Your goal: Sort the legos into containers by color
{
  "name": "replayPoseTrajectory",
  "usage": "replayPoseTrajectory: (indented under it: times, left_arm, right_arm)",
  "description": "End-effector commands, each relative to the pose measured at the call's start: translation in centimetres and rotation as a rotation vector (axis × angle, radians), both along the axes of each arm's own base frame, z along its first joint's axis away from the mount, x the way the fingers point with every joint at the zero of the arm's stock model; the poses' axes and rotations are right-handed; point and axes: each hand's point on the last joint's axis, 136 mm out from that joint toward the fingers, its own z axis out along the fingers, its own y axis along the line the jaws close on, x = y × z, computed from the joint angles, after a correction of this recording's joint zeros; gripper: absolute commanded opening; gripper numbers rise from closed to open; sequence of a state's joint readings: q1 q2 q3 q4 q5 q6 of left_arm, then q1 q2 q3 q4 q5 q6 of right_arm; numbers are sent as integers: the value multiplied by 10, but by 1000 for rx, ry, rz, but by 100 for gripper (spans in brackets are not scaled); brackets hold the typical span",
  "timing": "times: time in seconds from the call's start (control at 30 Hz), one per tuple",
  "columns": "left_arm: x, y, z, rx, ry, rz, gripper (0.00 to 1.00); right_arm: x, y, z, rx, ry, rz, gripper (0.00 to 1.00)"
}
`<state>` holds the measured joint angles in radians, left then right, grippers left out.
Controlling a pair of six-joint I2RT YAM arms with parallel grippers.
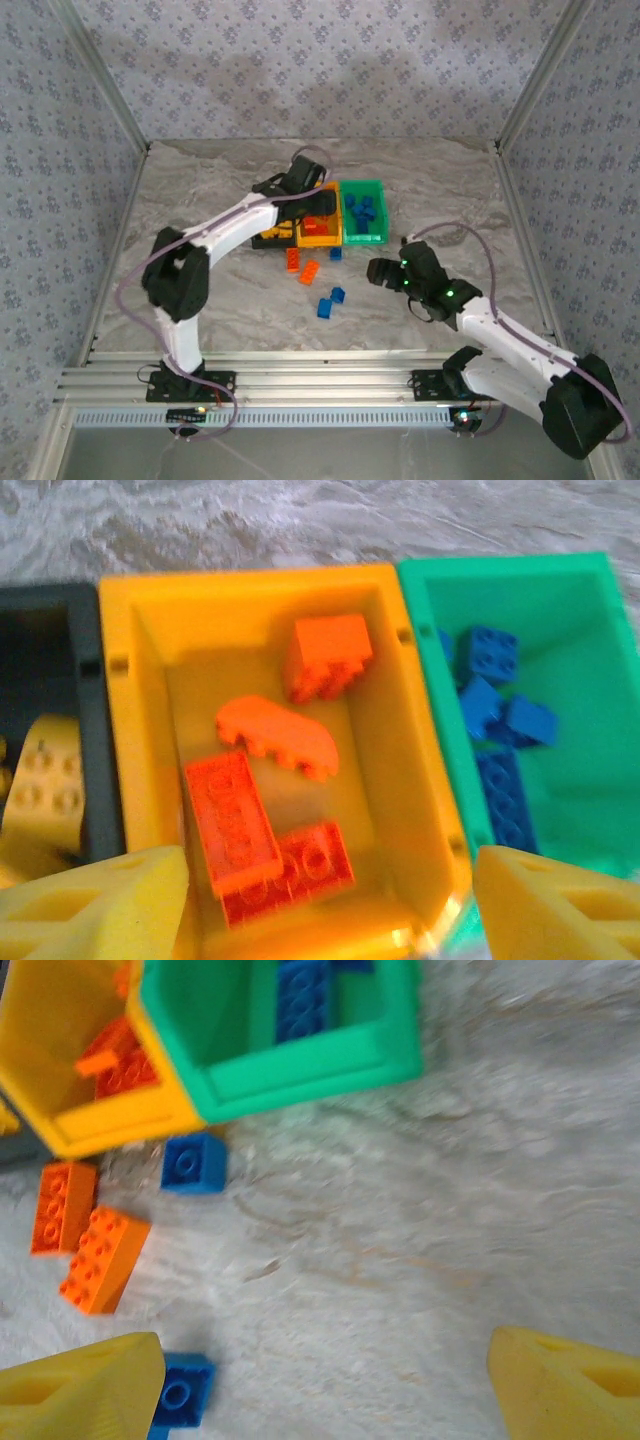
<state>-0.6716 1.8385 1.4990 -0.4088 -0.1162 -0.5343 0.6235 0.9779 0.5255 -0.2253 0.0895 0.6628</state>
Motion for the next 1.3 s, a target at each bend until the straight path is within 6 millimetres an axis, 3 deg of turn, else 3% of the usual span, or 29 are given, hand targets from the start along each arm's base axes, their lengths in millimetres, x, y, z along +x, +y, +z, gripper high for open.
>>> replayPoseTrajectory:
  times: [0.0,0.2,0.43,0.67,0.9,1.07,1.13,1.27]
  left_arm:
    - [-42,-8,44,-136,-50,-63,78]
    - [-115,25,4,-120,28,-65,82]
    - [-159,66,-36,-132,95,6,85]
    - [-172,84,-53,-114,113,39,87]
    - [-174,89,-53,-105,103,41,88]
    - [-174,88,-50,-117,93,31,91]
    - [-175,88,-49,-127,84,30,98]
    - [-176,89,-46,-146,62,19,99]
  right_arm:
    - [-1,38,7,13,-13,100,86]
    - [-15,91,-20,-78,38,224,86]
    - [-14,101,-48,-148,89,128,82]
    - [-15,101,-68,-216,132,101,67]
    - [-17,92,-74,-245,149,69,40]
    - [-17,82,-58,-239,112,50,32]
    - [-15,78,-46,-229,86,49,30]
    - [-7,67,-8,-192,21,46,27]
